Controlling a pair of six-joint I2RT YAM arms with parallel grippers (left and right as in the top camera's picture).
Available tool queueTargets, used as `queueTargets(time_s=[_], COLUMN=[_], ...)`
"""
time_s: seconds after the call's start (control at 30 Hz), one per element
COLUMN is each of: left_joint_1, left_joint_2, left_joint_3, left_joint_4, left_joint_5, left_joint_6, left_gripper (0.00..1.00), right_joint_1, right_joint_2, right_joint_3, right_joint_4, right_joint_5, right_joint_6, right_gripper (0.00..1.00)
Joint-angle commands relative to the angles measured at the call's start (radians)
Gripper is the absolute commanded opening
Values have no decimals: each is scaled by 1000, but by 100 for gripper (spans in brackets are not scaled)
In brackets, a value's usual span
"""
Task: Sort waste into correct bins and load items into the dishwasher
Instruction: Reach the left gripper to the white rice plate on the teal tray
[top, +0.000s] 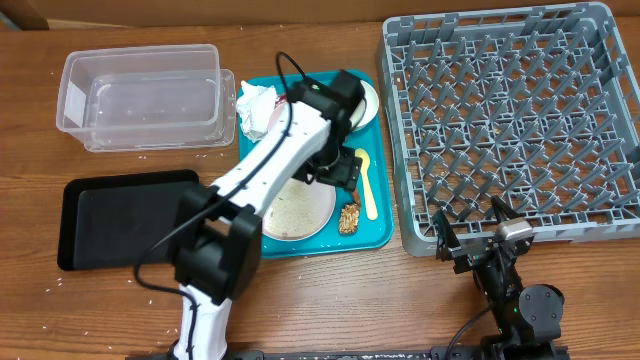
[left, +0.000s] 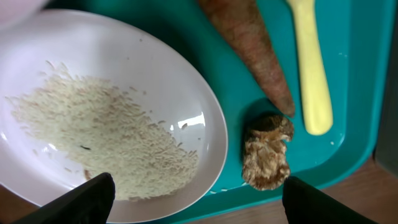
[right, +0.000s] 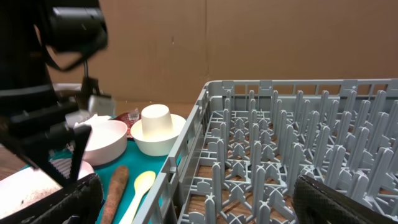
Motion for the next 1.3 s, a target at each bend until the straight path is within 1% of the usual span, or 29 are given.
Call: queueTargets(time_s=[0.0,0.13,0.23,0.37,0.43,0.47,0.57,0.67,0.9,1.07,1.13,1.27], left_joint_1=[-33,-32,-32,-28,-26,-24,-23,-23,-23,-24,-24,-24], left_joint_2=[74,120,139,158,161,161,165,166,167,167,167,167], left_joint_3=[12,11,7,6,6,6,6,6,1,-15,-18,-31], left_joint_4=[5,6,13,26,31,32,58,72,96,107,107,114], left_joint_5=[-61,-69,-69,-73,-88,-101,-137,-139,-139,-139,-138,-131], left_joint_6=[-161,-174,-174,-173,-172,-172,-174,-173,-174,-173,-171,-171], left_gripper=[86,83,78,76,68,66,66,64,56,54,48,48], right_joint_1=[2,2,2,2,2,2,2,2,2,2,2,2], right_joint_2=[-7,-7,-7,-7,-7,-7,-7,-7,-7,-7,-7,-7], right_joint_3=[-10,-10,-10,-10,-10,-10,-10,-10,-10,-10,-10,-10], right_joint_4=[3,3,3,3,3,3,3,3,3,3,3,3], right_joint_5=[6,6,6,6,6,6,6,6,6,6,6,6], right_joint_6=[-6,-6,-6,-6,-7,-6,-6,-6,-6,-6,-6,-6], right_gripper=[100,100,100,100,100,100,100,100,100,100,100,100])
